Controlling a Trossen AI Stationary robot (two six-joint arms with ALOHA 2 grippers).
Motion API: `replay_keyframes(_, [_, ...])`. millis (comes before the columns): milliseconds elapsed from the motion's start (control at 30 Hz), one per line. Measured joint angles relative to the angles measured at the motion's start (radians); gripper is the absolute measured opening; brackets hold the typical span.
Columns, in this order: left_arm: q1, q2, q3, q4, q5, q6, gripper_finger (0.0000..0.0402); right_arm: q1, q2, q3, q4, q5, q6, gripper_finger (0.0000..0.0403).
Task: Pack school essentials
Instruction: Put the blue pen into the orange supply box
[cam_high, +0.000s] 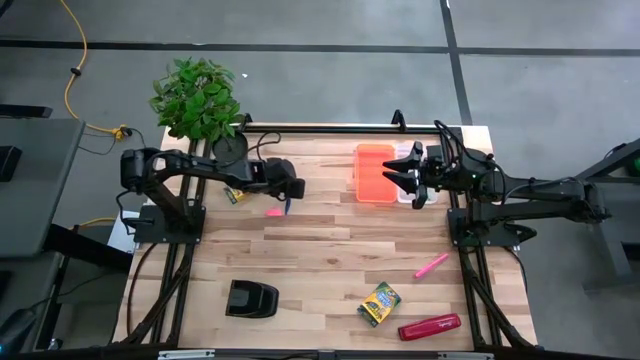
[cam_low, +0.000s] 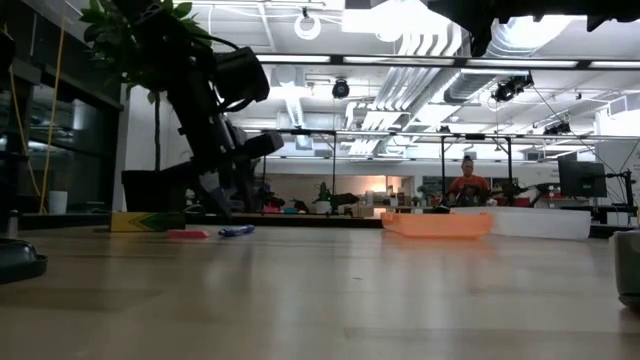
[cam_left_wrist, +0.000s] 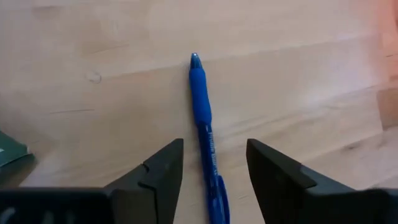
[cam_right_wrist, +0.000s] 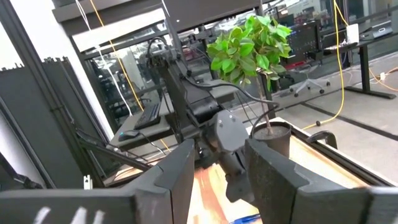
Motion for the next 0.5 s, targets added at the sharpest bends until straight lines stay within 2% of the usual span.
replay_keyframes(200, [-0.017, 0.076, 0.002, 0.039, 0.018, -0.005, 0.0164, 0.0, 0.001, 0.0, -0.002, 0.0, 0.0, 0.0135])
replay_keyframes(500, [-0.051, 0.117, 0.006, 0.021, -0.043, -0.007, 0.0157, 0.0, 0.001, 0.0, -0.006, 0.0, 0.022, 0.0135])
